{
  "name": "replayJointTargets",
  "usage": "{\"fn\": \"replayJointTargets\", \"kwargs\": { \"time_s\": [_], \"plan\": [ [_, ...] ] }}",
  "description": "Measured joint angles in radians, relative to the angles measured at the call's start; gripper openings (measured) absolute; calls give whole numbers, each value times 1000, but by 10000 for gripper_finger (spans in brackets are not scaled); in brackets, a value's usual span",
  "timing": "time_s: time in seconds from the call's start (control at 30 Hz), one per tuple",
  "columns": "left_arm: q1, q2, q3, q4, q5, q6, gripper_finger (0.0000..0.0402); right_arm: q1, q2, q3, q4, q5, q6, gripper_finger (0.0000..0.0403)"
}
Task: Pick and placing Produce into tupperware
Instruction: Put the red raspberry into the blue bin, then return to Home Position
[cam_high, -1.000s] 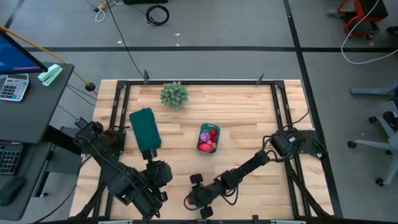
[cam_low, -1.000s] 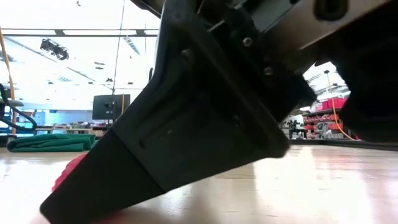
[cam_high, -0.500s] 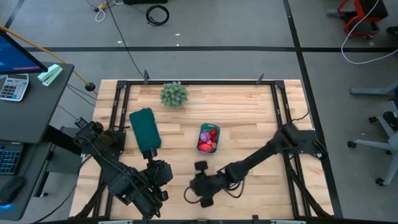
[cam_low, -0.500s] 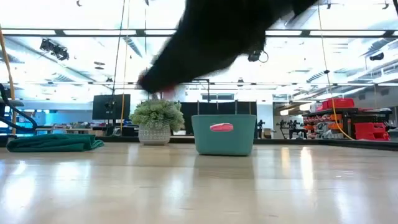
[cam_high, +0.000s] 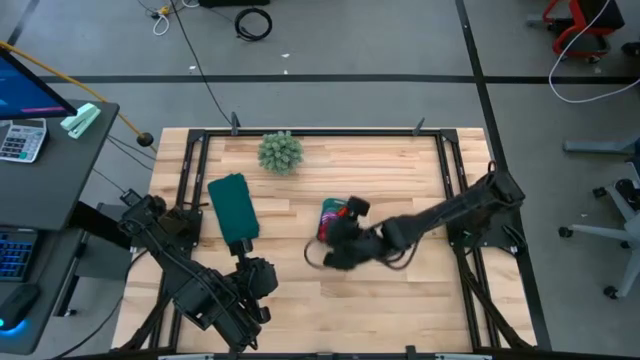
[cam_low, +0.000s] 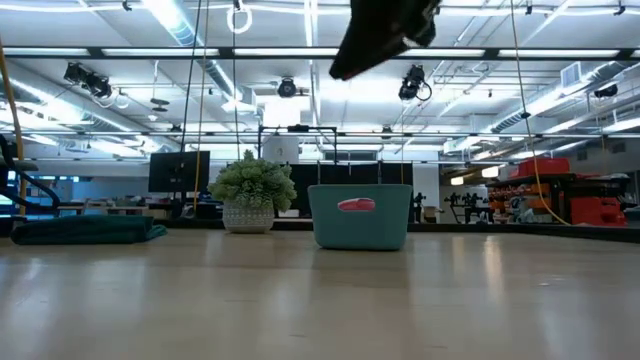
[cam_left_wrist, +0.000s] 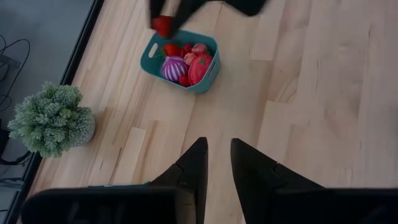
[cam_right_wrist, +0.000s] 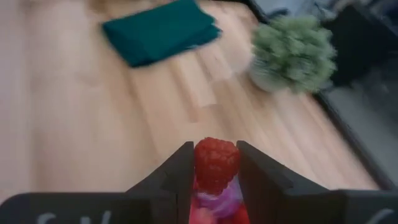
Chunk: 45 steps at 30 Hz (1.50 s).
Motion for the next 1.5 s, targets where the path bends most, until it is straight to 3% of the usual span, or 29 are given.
{"fn": "replayJointTargets", "kwargs": {
  "time_s": [0.3, 0.5, 0.67, 0.9, 1.5],
  "plan": [
    [0, 0, 0, 0, 0, 0, 77, -145, -9, -158, 7, -153, 172, 117],
    [0, 0, 0, 0, 0, 0, 71, -194, -9, -302, 25, -156, 271, 117],
    [1, 0, 0, 0, -9, 0, 74, -204, -9, -371, 150, -156, 222, 117],
    [1, 0, 0, 0, -18, 0, 70, -207, -9, -387, 313, -157, 125, 120],
    [1, 0, 0, 2, -19, -1, 66, -210, -9, -388, 328, -167, 136, 181]
  ]
}}
